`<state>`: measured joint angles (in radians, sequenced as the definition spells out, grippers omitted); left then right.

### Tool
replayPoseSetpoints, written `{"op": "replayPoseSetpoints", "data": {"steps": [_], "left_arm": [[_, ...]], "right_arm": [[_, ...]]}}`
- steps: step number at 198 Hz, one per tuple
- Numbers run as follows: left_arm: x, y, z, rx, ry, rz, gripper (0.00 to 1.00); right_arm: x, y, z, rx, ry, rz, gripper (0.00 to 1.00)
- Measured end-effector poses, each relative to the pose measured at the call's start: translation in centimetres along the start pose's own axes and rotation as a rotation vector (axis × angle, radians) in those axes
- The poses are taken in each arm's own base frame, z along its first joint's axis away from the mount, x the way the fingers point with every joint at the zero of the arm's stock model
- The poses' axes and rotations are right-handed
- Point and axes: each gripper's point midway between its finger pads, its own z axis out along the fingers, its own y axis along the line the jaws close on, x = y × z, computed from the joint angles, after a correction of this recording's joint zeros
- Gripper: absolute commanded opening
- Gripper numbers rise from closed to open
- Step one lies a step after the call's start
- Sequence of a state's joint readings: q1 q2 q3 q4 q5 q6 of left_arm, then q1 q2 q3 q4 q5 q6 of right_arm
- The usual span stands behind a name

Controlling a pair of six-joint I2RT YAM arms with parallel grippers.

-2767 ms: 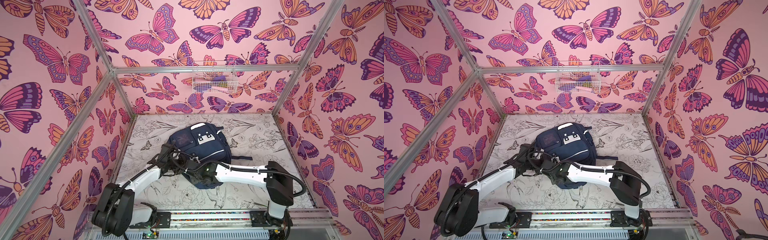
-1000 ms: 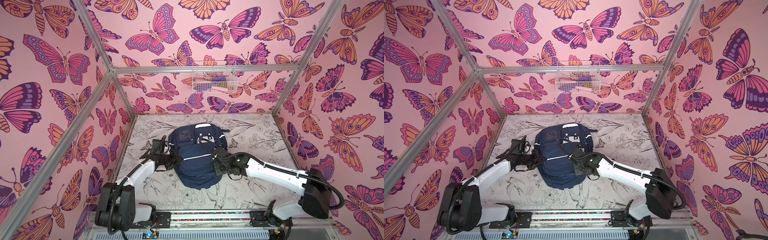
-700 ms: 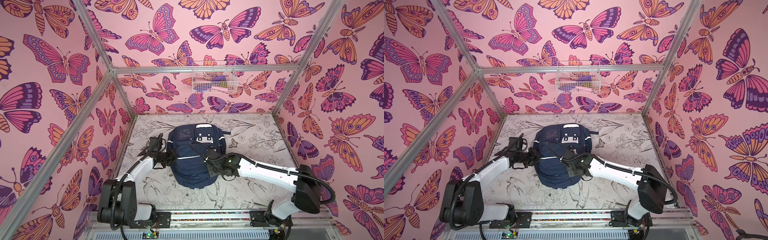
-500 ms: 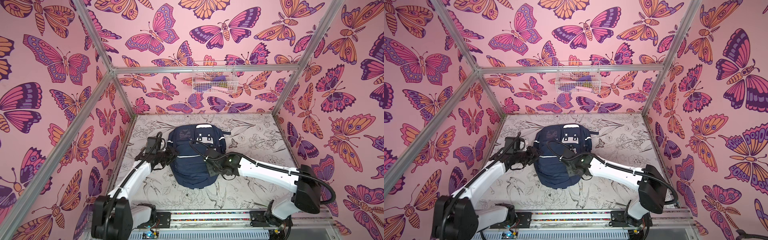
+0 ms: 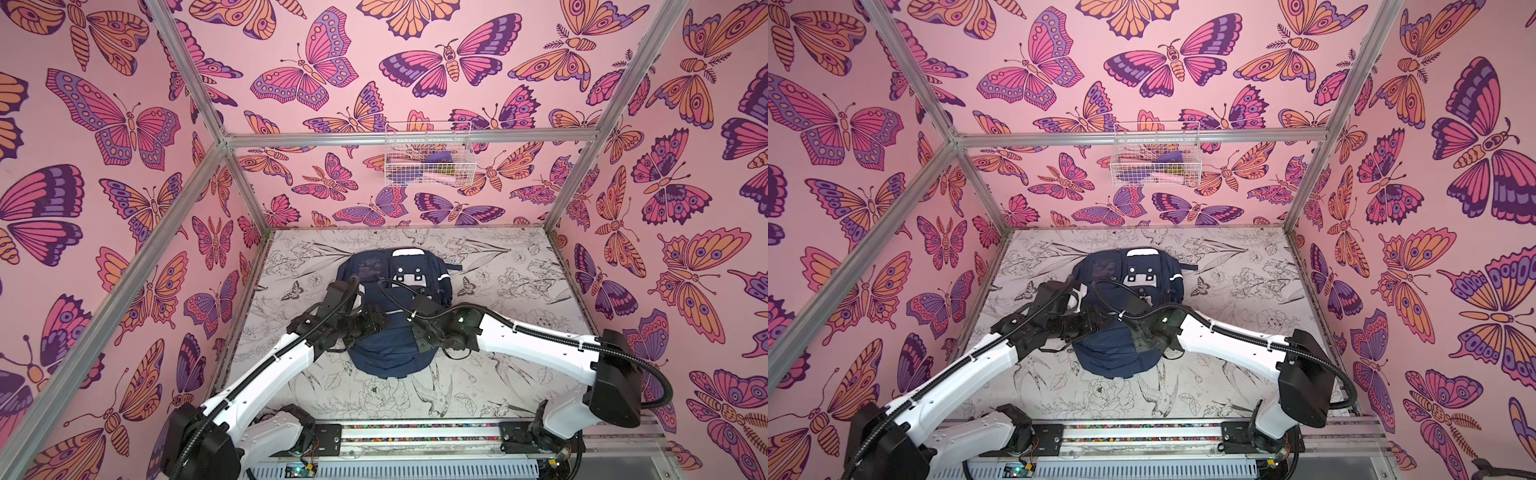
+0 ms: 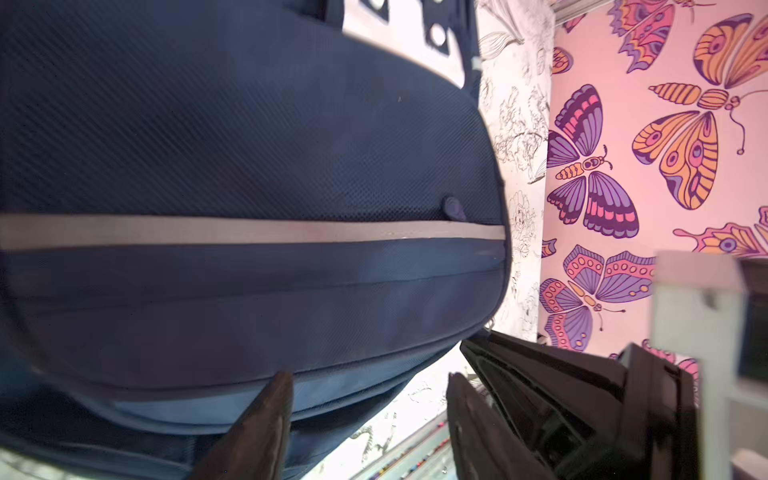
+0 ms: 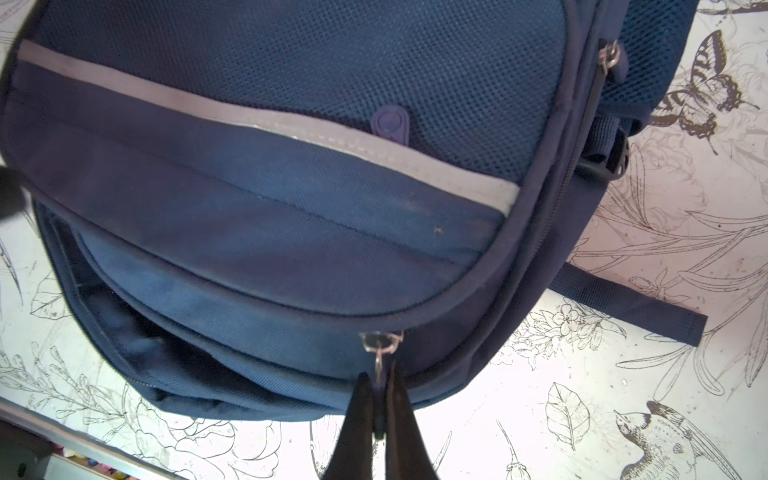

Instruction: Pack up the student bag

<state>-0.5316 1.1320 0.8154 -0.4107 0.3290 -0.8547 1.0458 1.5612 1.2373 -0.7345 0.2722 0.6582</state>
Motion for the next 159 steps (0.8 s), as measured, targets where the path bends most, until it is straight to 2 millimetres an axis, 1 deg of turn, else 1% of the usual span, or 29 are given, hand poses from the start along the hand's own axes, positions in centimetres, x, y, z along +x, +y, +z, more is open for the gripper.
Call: {"op": "replayPoseSetpoints", "data": {"steps": [27, 60, 74, 81, 88, 91, 105, 119, 125, 131, 140, 149, 159], "left_arm": [[0.4, -1.3, 0.7, 0.073, 0.015, -0.076, 0.67], [0.8, -1.6, 2.3, 0.127, 0.053, -0.187, 0.69], [0.9, -1.6, 2.9, 0.134, 0.067, -0.224, 0.72], [0.9, -1.7, 3.2, 0.136, 0.07, -0.236, 0.8], [1.0, -1.9, 3.3, 0.143, 0.075, -0.247, 0.98], [1.0, -2.0, 3.3, 0.147, 0.075, -0.239, 1.0], [1.0, -2.7, 3.1, 0.167, 0.071, -0.241, 1.0], [1.0, -2.8, 2.8, 0.164, 0.061, -0.232, 0.91], [0.9, -2.8, 2.5, 0.155, 0.055, -0.22, 0.9], [0.8, -2.8, 2.2, 0.14, 0.051, -0.196, 0.9], [0.6, -2.9, 1.6, 0.112, 0.044, -0.152, 0.87], [0.1, -3.3, 0.8, 0.087, 0.025, -0.085, 0.84], [-0.6, -3.8, -0.2, 0.06, -0.004, -0.007, 0.84]], "right_arm": [[-0.3, 0.2, -0.3, -0.013, -0.013, 0.014, 0.0], [-0.2, 0.3, -0.2, -0.029, -0.018, 0.032, 0.0], [0.0, 0.4, -0.1, -0.032, -0.015, 0.034, 0.0], [0.0, 0.4, 0.0, -0.033, -0.013, 0.034, 0.0], [0.1, 0.4, 0.0, -0.034, -0.011, 0.035, 0.0], [0.1, 0.3, 0.0, -0.034, -0.011, 0.035, 0.0], [0.1, 0.4, 0.0, -0.037, -0.01, 0.036, 0.0], [0.1, 0.4, 0.0, -0.037, -0.009, 0.039, 0.0], [0.1, 0.4, 0.0, -0.037, -0.01, 0.039, 0.0], [0.1, 0.4, 0.0, -0.037, -0.01, 0.039, 0.0], [0.0, 0.4, 0.0, -0.039, -0.012, 0.043, 0.0], [-0.1, 0.5, 0.0, -0.044, -0.015, 0.049, 0.0], [-0.3, 0.4, -0.2, -0.054, -0.021, 0.064, 0.0]]}}
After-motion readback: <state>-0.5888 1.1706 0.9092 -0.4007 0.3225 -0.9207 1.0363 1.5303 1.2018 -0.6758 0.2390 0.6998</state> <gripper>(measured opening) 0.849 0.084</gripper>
